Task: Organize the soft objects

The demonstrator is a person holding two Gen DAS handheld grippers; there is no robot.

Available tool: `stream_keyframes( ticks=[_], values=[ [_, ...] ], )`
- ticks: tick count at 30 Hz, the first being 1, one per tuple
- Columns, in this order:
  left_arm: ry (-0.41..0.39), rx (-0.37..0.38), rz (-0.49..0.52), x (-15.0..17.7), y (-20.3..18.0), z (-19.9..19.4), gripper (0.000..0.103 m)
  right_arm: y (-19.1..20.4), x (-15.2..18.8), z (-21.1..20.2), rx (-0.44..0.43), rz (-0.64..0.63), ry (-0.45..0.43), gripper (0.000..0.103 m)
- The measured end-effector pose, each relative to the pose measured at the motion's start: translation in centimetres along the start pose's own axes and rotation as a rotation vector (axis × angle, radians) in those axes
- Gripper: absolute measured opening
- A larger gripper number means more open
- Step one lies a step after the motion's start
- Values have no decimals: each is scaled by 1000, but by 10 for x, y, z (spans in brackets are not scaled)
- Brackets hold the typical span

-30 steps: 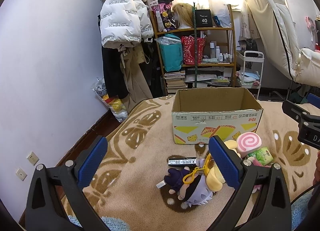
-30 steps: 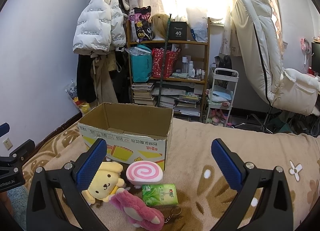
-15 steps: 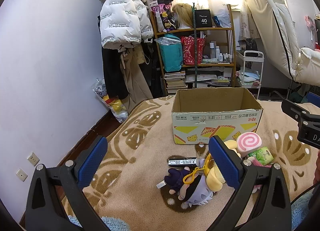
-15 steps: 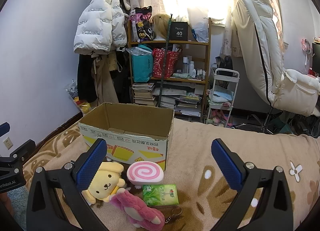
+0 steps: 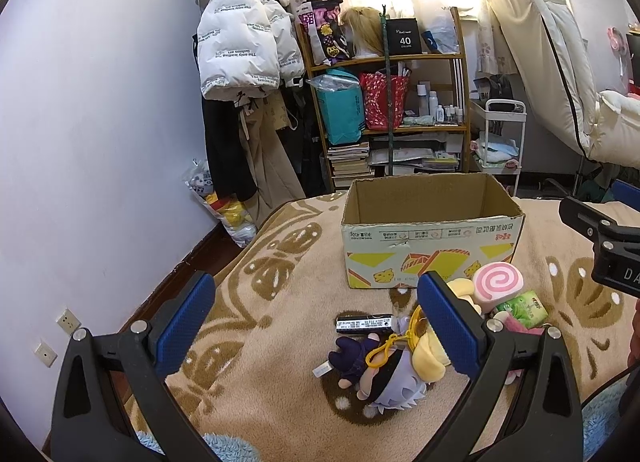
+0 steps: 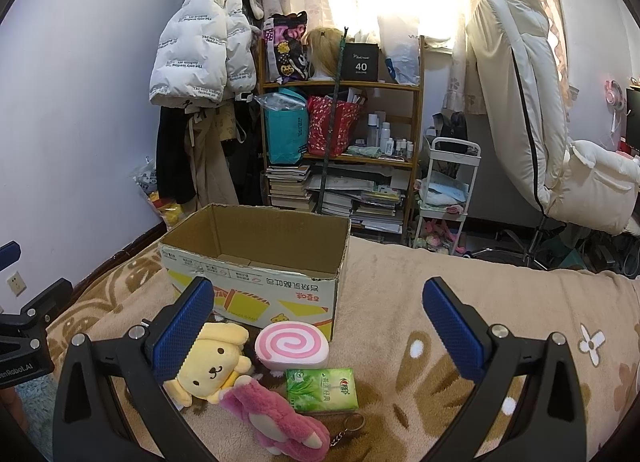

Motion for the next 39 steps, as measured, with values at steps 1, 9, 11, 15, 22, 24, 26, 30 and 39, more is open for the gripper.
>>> stream_keyframes(
  ticks=[1, 9, 11, 15, 22, 24, 26, 30, 39],
  values=[
    [0, 0, 0, 0, 0, 0, 100, 0, 1, 0, 1, 1, 0, 103],
    [0, 2, 5, 1, 0, 0, 100, 2, 2, 1, 0, -1, 2, 103],
    [0, 3, 9, 0, -1, 0, 100, 1, 2, 1, 1, -2, 2, 103],
    [3, 3, 14, 0, -1, 1, 100, 1, 2, 1, 1, 0, 4, 103],
    [4, 3, 16, -1, -2, 2, 100, 3, 3, 2, 0, 0, 6, 103],
    [4, 3, 16, -1, -2, 1, 100, 3, 3, 2, -1, 0, 6, 103],
    [6, 5, 17, 0, -2, 2, 100, 3, 3, 2, 2, -1, 8, 103],
    [4, 8, 24, 1, -4, 1, 100, 3, 6, 2, 1, 1, 11, 103],
    [13, 12, 41, 0, -9, 1, 100, 0, 16, 13, 15, -17, 30, 103]
  ],
)
Point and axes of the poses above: each gripper's, at about its wrist camera, not at the fingertips, and z roughly the way its jaws point, y to its left, x to its underside, the point moved 2 cm from there along z, roughly the way its jaws point, and after that the axes turned 1 degree about x, right-handed, at the moved point
